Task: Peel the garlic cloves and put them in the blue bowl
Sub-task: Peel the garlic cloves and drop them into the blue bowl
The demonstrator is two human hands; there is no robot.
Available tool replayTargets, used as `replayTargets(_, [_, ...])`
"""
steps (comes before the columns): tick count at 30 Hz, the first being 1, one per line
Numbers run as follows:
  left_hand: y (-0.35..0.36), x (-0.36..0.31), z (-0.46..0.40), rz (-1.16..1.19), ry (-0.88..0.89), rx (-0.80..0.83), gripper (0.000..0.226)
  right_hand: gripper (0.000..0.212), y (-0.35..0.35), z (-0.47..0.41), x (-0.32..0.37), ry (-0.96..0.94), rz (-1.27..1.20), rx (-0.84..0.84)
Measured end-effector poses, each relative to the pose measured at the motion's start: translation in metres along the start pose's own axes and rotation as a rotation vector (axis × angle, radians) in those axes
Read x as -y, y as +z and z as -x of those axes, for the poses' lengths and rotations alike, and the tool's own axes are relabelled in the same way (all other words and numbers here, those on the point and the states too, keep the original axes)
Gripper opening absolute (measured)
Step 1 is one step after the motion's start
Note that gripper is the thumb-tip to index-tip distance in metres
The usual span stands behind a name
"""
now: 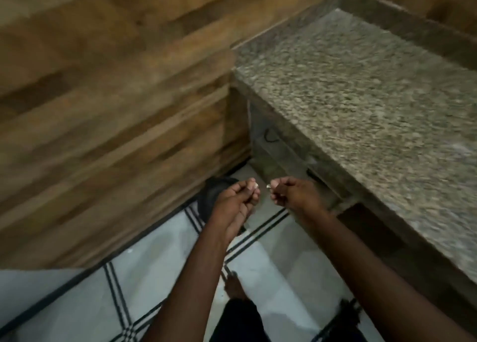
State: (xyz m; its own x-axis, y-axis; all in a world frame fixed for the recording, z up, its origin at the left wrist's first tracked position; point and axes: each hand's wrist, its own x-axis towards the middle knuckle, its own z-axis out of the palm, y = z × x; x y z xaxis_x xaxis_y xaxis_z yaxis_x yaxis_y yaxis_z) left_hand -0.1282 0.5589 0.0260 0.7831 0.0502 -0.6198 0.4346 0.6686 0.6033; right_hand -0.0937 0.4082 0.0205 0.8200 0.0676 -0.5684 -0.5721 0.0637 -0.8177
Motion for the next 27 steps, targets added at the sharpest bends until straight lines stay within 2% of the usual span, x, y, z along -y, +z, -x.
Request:
replayTargets(6, [-0.092,-0.068,-0.023,0.027,0.037,-0.101,0.015,0.016,0.119,-0.038,-0.01,0.052,0.119,0.104])
replayTargets(13, [-0.155,-0.099,-0.067,0.076,0.042,-0.154,0.013,0.009,0.184,-0.098,-0.037,0.138,0.247,0.1])
replayTargets(19, [-0.207,-0.088,-0.134,0.082,-0.006,-0.219,0.013,0.008,0.214,-0.164,-0.083,0.217,0.317,0.034])
replayTargets(24, [-0.251,-0.047,-0.203,-0.013,-0.127,-0.227,0.012,0.023,0.219,-0.226,-0.143,0.267,0.395,-0.048])
replayTargets(27, [-0.277,-0.014,-0.241,-0.028,-0.193,-0.225,0.014,0.023,0.208,-0.261,-0.185,0.333,0.445,-0.05])
